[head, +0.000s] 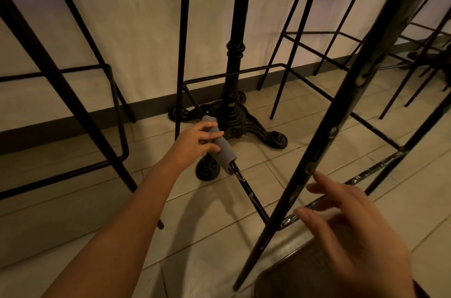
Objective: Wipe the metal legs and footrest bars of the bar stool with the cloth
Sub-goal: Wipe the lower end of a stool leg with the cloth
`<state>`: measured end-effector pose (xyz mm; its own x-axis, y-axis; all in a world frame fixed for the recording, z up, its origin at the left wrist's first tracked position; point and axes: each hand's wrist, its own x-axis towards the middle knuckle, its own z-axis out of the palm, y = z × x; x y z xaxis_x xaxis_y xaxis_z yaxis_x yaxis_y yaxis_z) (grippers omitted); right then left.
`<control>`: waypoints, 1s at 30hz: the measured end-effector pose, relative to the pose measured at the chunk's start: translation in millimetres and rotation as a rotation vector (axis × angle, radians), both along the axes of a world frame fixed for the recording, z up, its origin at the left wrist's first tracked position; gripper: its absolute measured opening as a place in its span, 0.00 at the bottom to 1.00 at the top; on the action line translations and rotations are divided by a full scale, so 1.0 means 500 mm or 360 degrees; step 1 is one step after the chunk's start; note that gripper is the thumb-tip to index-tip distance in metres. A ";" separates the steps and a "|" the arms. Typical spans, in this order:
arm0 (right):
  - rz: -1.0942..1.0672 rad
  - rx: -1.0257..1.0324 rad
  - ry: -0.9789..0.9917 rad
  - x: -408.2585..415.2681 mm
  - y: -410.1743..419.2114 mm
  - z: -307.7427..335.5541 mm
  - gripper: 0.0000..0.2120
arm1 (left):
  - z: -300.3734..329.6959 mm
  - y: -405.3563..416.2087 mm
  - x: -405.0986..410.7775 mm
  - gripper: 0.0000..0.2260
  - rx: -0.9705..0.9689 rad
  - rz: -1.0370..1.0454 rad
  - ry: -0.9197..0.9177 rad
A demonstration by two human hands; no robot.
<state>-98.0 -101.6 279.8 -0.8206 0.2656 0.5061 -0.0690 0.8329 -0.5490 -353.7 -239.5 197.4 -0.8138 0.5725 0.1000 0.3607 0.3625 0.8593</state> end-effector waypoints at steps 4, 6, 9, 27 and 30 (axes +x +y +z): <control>-0.0013 0.0011 0.0045 -0.004 -0.009 -0.023 0.28 | 0.001 0.001 0.008 0.20 0.0014 0.0010 -0.0052; -0.0039 0.0059 0.0095 -0.007 -0.007 -0.031 0.28 | -0.004 0.003 0.011 0.20 0.0025 0.0016 -0.0047; -0.0072 0.0076 0.0187 -0.012 -0.006 -0.041 0.26 | -0.008 0.005 0.018 0.20 0.0049 0.0040 -0.0092; -0.0129 0.0094 0.0265 -0.028 -0.002 -0.052 0.26 | 0.014 0.005 0.035 0.17 -0.0216 -0.0014 0.0135; -0.0125 0.0084 0.0304 -0.031 -0.004 -0.057 0.26 | 0.016 0.006 0.037 0.17 -0.0218 0.0016 0.0081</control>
<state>-113.4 -103.4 251.3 -0.6864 0.2940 0.6651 -0.1013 0.8670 -0.4879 -335.3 -236.5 205.4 -0.8154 0.5755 0.0628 0.3984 0.4791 0.7821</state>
